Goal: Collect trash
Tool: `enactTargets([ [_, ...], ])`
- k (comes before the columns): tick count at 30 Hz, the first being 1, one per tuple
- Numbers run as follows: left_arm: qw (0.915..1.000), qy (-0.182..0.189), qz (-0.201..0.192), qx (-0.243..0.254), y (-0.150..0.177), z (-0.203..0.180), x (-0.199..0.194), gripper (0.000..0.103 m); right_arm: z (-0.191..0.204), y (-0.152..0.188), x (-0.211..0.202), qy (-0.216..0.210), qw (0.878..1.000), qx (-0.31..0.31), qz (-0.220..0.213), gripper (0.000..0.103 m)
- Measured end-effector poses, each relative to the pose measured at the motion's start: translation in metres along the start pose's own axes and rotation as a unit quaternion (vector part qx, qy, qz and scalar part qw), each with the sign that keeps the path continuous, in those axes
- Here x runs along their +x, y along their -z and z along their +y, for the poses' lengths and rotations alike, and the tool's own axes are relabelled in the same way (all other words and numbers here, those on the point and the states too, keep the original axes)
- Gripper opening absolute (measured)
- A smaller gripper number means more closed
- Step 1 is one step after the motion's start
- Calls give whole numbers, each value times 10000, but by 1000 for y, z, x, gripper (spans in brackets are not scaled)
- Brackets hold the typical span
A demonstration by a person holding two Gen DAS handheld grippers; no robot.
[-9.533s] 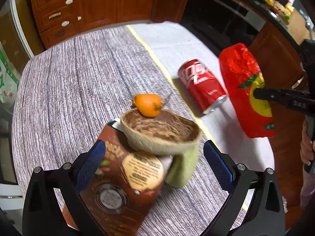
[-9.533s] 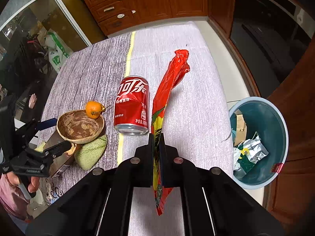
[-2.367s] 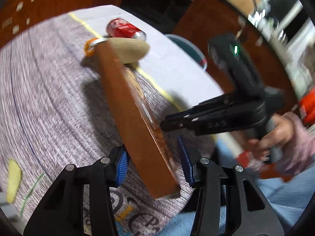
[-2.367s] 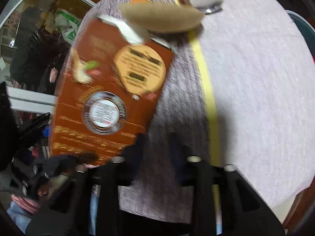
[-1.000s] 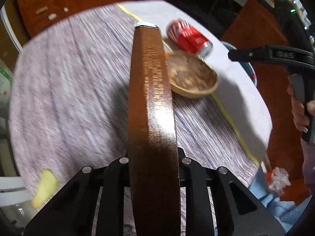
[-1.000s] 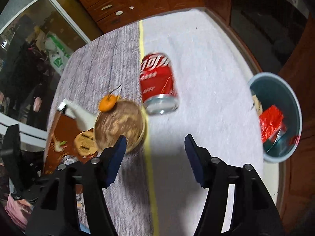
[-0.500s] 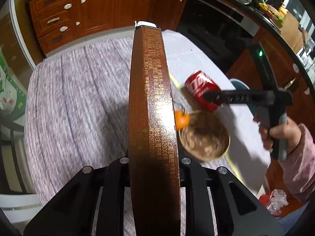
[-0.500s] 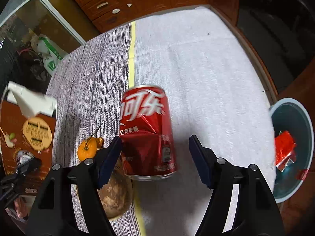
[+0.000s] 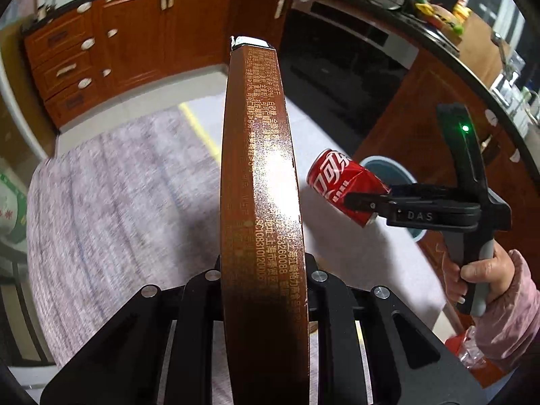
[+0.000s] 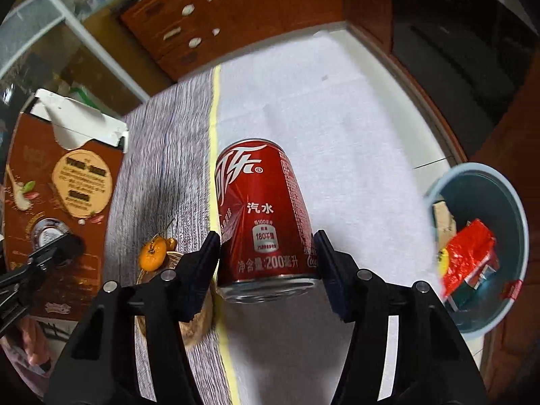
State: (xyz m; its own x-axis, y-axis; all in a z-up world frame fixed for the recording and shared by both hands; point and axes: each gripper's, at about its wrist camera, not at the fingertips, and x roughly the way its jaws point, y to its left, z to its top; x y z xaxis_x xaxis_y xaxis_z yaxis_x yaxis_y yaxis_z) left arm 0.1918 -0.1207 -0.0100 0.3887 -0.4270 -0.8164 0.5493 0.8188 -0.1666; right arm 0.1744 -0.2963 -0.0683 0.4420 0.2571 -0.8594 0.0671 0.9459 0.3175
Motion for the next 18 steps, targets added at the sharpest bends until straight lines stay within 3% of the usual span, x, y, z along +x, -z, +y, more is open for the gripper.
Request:
enactTargets([
  [9, 9967, 322, -6, 742, -34, -100, 19, 18, -80, 16, -83, 217, 9963, 551, -631, 54],
  [18, 9852, 642, 374, 1543, -59, -212, 81, 18, -185, 48, -126, 567, 9826, 1481, -969, 54],
])
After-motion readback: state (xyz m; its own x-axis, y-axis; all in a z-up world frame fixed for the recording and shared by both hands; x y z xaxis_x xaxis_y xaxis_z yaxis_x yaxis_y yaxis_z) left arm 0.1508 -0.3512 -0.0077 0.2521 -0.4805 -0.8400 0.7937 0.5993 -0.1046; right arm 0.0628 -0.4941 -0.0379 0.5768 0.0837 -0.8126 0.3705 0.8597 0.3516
